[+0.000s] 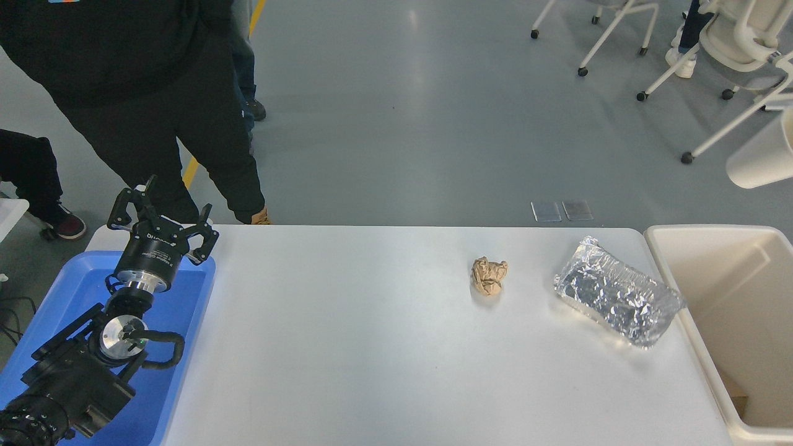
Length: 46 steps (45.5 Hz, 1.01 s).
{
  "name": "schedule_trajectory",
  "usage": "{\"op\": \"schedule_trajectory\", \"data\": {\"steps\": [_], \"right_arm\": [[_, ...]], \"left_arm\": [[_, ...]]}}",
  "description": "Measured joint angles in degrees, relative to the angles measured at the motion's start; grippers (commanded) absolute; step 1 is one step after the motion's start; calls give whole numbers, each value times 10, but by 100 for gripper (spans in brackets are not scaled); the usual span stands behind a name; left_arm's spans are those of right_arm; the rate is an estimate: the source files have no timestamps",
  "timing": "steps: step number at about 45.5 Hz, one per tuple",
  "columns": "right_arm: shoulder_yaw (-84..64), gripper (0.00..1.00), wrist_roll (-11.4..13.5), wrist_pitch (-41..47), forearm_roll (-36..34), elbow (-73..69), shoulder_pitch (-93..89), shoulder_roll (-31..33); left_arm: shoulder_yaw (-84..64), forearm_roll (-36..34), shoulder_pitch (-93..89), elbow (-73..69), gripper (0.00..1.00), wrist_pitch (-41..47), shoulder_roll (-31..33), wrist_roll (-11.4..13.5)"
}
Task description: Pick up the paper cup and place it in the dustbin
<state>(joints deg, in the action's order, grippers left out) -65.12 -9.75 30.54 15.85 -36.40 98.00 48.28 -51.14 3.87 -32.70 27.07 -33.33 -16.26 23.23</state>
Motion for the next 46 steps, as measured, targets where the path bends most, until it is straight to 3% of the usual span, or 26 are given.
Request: {"op": "schedule_trajectory", "data": {"steps": [10, 18, 25, 33, 46], "right_arm": [[36, 0, 8, -39, -104, 181, -205, -45], [98, 0, 44, -91, -148, 273, -338, -78], [158, 0, 87, -134, -165, 319, -427, -106], [219, 0, 120, -180, -174, 347, -509, -137], [291, 0, 144, -228, -179, 363, -596, -180]], "left_arm": [[0, 0, 0, 0, 99, 0, 0, 0], [0, 0, 0, 0, 99, 0, 0, 0], [0, 0, 0, 0, 99, -1, 0, 0], [0, 0, 0, 0, 99, -1, 0, 0], [0, 0, 0, 0, 99, -1, 0, 0]]}}
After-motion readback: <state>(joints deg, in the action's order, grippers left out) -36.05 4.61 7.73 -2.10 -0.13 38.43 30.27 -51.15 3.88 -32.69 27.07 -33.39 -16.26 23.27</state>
